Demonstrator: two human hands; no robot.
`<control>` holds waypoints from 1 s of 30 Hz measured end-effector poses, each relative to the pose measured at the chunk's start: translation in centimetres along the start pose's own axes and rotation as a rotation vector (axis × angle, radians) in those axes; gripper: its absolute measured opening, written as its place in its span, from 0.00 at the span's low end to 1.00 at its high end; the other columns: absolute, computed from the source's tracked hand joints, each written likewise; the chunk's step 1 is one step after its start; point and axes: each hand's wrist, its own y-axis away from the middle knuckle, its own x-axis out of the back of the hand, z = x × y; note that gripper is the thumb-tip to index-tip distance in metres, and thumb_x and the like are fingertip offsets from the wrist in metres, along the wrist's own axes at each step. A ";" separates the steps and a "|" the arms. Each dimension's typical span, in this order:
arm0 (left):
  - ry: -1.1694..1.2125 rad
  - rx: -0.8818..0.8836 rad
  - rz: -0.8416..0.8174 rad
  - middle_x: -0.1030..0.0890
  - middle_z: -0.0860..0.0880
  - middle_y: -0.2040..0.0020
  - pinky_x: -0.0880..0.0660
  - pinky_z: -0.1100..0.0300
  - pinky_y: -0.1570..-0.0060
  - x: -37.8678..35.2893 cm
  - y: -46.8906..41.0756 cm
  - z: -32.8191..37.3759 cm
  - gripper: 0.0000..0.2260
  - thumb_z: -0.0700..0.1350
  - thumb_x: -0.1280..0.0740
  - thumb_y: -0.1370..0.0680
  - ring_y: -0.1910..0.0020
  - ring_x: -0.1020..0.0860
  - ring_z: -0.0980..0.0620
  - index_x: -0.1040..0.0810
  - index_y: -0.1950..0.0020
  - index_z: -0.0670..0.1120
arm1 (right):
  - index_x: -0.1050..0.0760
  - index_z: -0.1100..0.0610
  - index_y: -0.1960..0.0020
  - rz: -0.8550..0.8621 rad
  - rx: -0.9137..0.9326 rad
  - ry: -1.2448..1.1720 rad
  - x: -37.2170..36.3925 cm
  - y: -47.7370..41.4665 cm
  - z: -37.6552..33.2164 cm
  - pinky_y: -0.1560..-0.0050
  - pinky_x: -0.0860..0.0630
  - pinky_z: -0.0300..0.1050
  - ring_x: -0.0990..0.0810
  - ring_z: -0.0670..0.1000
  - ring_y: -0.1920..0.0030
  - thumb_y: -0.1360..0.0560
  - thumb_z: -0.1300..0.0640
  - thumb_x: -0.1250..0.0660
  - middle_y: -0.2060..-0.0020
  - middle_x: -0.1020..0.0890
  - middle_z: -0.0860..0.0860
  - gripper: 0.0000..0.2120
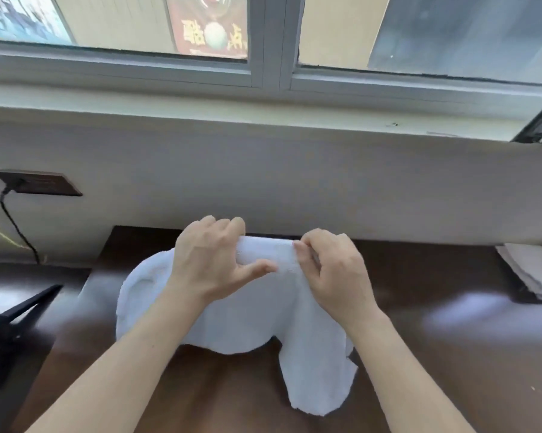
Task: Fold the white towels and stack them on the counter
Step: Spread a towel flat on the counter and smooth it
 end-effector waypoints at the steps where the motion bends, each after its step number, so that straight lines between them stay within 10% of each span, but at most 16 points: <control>1: -0.024 0.018 -0.080 0.27 0.53 0.66 0.36 0.53 0.64 -1.4 1.1 -0.9 0.41 0.82 0.56 0.32 0.65 0.30 0.48 0.26 0.60 0.46 | 0.24 0.55 0.50 -0.089 -0.058 -0.001 -1.7 0.9 0.5 0.54 0.30 0.44 0.26 0.51 0.61 0.19 0.46 0.43 0.62 0.22 0.47 0.15; 4: -0.040 0.161 -0.380 0.25 0.52 0.36 0.35 0.43 0.36 -4.9 5.5 -4.1 0.43 0.82 0.58 0.32 0.35 0.28 0.46 0.25 0.35 0.55 | 0.29 0.52 0.32 -0.353 -0.292 -0.014 -5.8 4.6 2.9 0.37 0.38 0.43 0.27 0.49 0.36 0.21 0.38 0.50 0.37 0.23 0.46 0.27; 6: -0.007 0.287 -0.543 0.44 0.52 0.19 0.47 0.35 0.27 -6.0 8.5 -6.0 0.46 0.83 0.62 0.35 0.20 0.47 0.46 0.39 0.24 0.62 | 0.33 0.51 0.28 -0.380 -0.414 -0.046 -6.7 7.1 4.4 0.33 0.39 0.45 0.30 0.49 0.31 0.19 0.39 0.49 0.32 0.27 0.45 0.25; 9: -0.003 0.389 -0.638 0.63 0.57 0.19 0.50 0.30 0.28 -7.2 11.9 -8.4 0.45 0.84 0.63 0.36 0.20 0.61 0.47 0.54 0.22 0.67 | 0.38 0.50 0.25 -0.405 -0.640 -0.032 -7.1 10.9 5.9 0.29 0.40 0.51 0.35 0.48 0.28 0.19 0.40 0.46 0.28 0.32 0.44 0.25; 16: 0.077 0.625 -0.641 0.75 0.57 0.24 0.48 0.26 0.30 -8.1 15.8 -10.4 0.46 0.85 0.59 0.40 0.22 0.66 0.38 0.67 0.26 0.72 | 0.40 0.52 0.23 -0.357 -1.192 -0.020 -7.0 16.4 6.7 0.33 0.36 0.63 0.35 0.60 0.28 0.20 0.38 0.48 0.26 0.34 0.54 0.30; 30: -0.018 0.535 -0.862 0.79 0.49 0.26 0.45 0.24 0.33 -11.2 17.0 -8.9 0.63 0.85 0.41 0.47 0.24 0.67 0.33 0.78 0.28 0.64 | 0.40 0.54 0.28 -0.274 -1.268 -0.232 -9.3 14.9 4.2 0.50 0.31 0.51 0.27 0.54 0.49 0.19 0.37 0.48 0.37 0.26 0.56 0.27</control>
